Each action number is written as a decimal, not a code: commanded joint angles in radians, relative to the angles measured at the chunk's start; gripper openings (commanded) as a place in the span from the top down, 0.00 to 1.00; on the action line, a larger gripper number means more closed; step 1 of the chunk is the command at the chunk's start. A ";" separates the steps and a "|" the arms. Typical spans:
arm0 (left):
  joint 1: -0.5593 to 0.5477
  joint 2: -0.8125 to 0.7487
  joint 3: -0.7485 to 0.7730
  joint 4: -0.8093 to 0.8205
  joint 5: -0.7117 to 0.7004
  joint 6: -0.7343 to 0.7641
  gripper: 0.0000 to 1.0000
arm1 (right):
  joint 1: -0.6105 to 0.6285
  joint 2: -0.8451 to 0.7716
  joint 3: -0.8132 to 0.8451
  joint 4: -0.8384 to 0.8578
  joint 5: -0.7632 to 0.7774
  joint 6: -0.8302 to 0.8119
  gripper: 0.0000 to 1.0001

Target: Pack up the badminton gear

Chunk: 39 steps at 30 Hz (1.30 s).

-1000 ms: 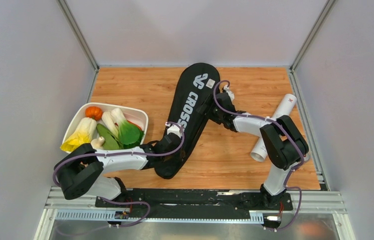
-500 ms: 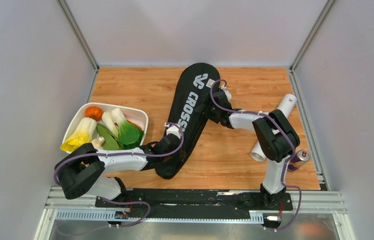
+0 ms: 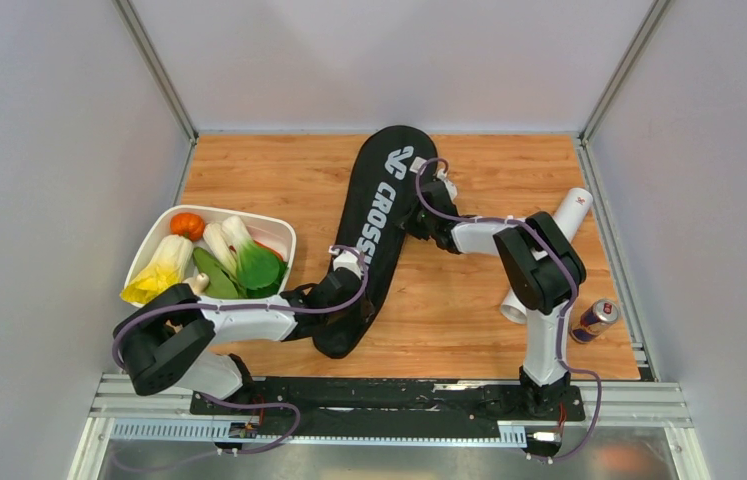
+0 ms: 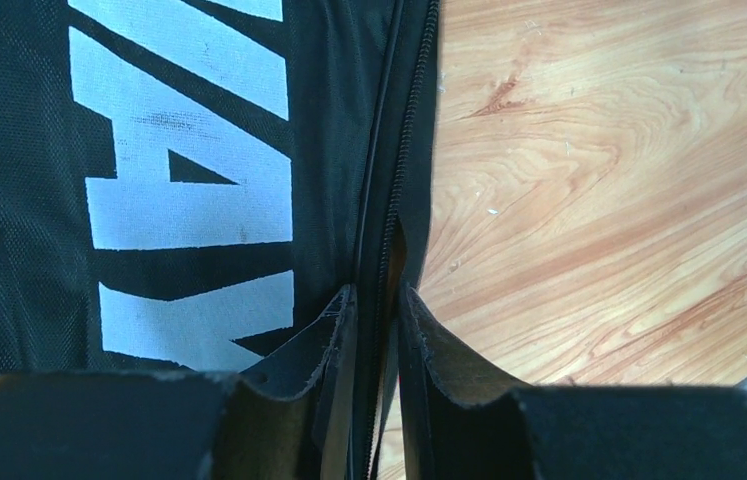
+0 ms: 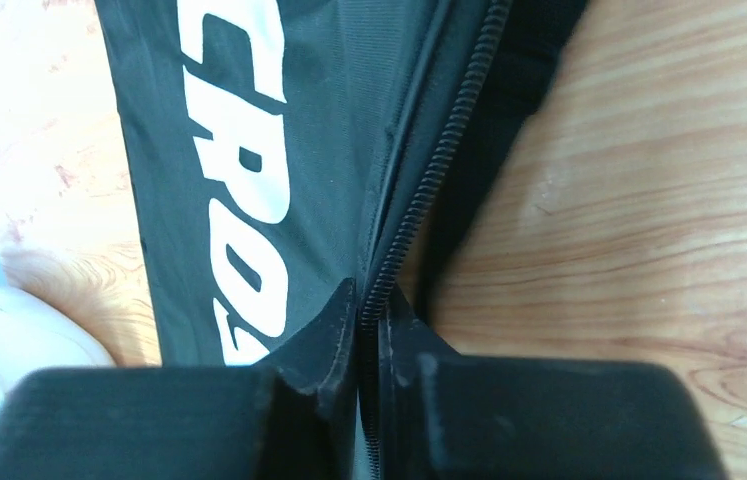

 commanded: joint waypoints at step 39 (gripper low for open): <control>0.882 -0.181 0.703 -0.503 0.254 0.139 0.37 | 0.346 -0.103 0.601 -0.162 0.618 -1.597 1.00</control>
